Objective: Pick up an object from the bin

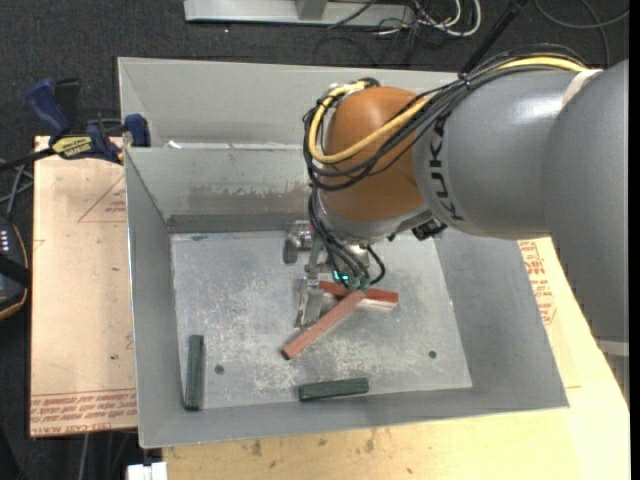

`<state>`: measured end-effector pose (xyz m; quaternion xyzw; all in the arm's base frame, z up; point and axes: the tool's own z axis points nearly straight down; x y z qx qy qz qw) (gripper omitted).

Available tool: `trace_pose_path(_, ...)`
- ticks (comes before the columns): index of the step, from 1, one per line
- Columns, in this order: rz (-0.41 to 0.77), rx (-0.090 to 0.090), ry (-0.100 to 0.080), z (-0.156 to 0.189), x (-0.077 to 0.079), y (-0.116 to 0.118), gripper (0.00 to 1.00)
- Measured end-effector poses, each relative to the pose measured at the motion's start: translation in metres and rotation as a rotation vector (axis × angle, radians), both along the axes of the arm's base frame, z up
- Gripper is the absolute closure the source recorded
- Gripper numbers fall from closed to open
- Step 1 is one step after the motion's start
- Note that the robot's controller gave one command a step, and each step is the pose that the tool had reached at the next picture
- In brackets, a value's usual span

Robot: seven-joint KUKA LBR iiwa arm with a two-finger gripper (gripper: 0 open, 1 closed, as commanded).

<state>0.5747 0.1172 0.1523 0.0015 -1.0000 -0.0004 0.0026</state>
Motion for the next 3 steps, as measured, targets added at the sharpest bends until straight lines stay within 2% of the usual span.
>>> trace_pose_path(1,-0.003,0.001,-0.006,0.003,0.002,0.0,0.0)
trace_pose_path(2,0.045,0.003,-0.014,-0.04,-0.017,-0.032,0.0)
trace_pose_path(3,0.054,0.001,-0.009,-0.081,-0.01,-0.045,1.0)
